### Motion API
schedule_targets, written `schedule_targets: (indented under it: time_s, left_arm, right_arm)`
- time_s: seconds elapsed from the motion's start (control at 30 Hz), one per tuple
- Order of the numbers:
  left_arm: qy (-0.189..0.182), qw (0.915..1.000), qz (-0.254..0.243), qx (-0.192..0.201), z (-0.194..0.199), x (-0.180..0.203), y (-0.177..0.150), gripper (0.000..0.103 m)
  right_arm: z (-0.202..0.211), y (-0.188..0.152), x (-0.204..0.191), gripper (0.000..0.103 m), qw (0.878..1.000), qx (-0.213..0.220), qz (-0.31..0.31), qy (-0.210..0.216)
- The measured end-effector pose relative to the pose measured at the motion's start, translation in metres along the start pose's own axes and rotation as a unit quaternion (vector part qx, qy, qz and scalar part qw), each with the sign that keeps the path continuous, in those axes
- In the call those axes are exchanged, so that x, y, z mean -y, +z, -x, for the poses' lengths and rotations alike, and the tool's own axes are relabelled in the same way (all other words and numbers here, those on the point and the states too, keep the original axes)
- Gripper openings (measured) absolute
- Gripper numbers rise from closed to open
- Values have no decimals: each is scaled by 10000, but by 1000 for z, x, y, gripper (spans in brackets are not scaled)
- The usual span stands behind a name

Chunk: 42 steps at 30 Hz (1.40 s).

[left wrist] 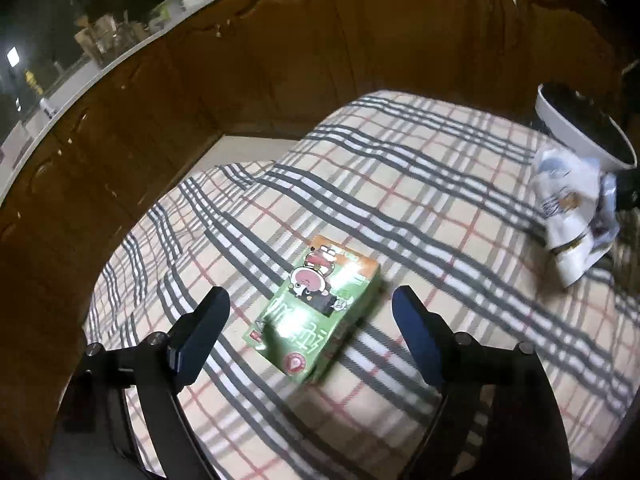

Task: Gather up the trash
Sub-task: 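Grasp the crumpled foil with the right tool while the left tool grasps the green milk carton, then carry the carton and foil over the bin and open both tools to drop them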

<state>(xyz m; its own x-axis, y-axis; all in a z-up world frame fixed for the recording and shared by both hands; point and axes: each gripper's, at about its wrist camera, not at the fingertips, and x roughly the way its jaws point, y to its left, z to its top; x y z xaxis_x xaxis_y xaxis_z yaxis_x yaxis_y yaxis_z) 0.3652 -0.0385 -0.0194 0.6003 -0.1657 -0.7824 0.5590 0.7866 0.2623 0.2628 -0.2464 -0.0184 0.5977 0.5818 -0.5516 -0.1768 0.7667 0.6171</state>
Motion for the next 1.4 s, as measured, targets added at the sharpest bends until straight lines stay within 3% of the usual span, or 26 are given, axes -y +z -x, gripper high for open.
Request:
schedule_targets:
  time_s: [0.2, 0.23, 0.37, 0.67, 1.0, 1.23, 1.4]
  left_arm:
    - [-39, 9993, -127, -358, -30, -1, 0, 81]
    - [-31, 9991, -137, -412, -35, 0, -1, 68]
    - [-40, 9997, -8, -253, -30, 4, -4, 52]
    - [-502, 9939, 947, 252, 15, 31, -11, 47]
    - [-1454, 9669, 1976, 703, 55, 91, -11, 46]
    - [-1756, 9563, 2205, 773, 64, 128, -3, 46]
    - [-1839, 9573, 2081, 799, 71, 153, 14, 45]
  right_arm:
    - [8, 0, 8, 10, 9999, 59, -73, -78]
    - [10, 0, 9, 10, 9999, 64, -80, -80]
    - [17, -3, 11, 10, 9999, 113, -73, -99]
    - [50, -8, 18, 10, 9988, 439, 25, -232]
    - [94, -21, 37, 10, 9954, 736, 26, -613]
    - [131, -31, 47, 10, 9906, 1017, 61, -917]
    - [157, -33, 58, 10, 9854, 1233, 104, -1166]
